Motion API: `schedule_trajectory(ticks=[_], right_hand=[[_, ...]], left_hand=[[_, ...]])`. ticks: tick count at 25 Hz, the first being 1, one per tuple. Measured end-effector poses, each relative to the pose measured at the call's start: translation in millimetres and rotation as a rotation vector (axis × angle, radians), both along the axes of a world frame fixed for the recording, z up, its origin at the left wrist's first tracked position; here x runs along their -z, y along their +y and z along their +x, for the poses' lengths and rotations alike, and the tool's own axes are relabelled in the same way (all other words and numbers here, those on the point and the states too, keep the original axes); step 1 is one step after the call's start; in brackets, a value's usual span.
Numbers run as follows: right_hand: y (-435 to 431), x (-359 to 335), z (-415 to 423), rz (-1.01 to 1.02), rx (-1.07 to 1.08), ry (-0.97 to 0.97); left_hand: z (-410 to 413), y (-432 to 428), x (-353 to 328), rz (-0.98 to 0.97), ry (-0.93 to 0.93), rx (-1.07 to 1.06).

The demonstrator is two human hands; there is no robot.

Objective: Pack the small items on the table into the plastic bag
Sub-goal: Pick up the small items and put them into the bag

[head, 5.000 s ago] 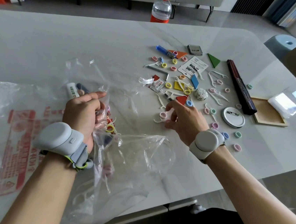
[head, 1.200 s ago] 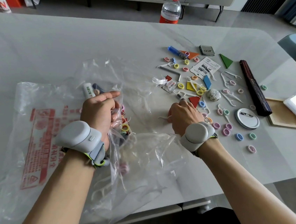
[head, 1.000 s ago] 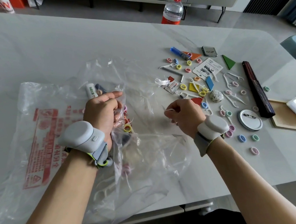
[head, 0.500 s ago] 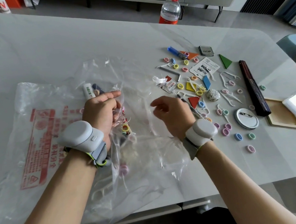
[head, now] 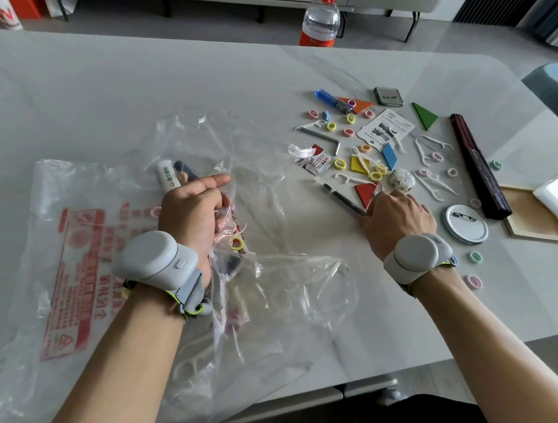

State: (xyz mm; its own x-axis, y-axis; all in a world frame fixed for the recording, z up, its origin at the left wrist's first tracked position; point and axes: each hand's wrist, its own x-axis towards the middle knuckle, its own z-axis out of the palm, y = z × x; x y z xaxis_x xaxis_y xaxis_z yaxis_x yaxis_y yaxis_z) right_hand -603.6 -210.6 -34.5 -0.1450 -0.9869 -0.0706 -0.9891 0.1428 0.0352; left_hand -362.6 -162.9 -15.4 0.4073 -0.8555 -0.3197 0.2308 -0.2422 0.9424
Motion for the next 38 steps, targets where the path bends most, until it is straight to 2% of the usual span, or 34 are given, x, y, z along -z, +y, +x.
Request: schedule_trajectory(ticks=[4,8,10,12,14,19,22,25,30,35,38], right_hand=[[1.0,-6.1,2.3,-0.042,-0.002,-0.039],[2.8,-17.7,2.8,-0.09,-0.084,-0.346],[7.4,-20.7,10.8,0.02,-0.213,-0.444],[10.9,-21.2,19.3,0.18,-0.341,-0.439],[11.0,-23.8,22.3,0.256,-0.384,-0.413],[7.0,-29.9,15.1,0.304,-0.382,-0.305],[8.7,-28.8,23.3,0.317,-0.396,-0.343],[8.4,-24.8,45.0,0.217,-0.375,-0.424],[14.9,-3.7,99.2,0.084,-0.419,-0.691],[21.0,10.5,121.8,0.187,-0.46,-1.129],[15.8,6.9,111.0,0.178,-0.397,-1.266]], left_hand=[[0.3,-0.1,-0.1,-0.001,-0.002,-0.003],[0.4,-0.6,-0.3,0.003,-0.013,-0.025],[0.1,-0.5,-1.6,0.001,-0.013,-0.037],[0.7,-0.6,-2.8,0.0,-0.012,-0.049],[2.2,-0.8,-3.4,-0.008,-0.025,-0.064],[4.5,-1.1,-1.3,-0.024,-0.057,-0.084],[4.3,-1.7,-2.7,-0.02,-0.046,-0.089],[4.2,-1.0,-3.6,-0.031,0.025,-0.075],[5.1,-0.9,-1.7,-0.037,0.053,-0.053],[9.2,-0.6,-0.5,-0.041,0.008,-0.045],[10.3,-1.7,0.2,-0.039,0.009,-0.042]])
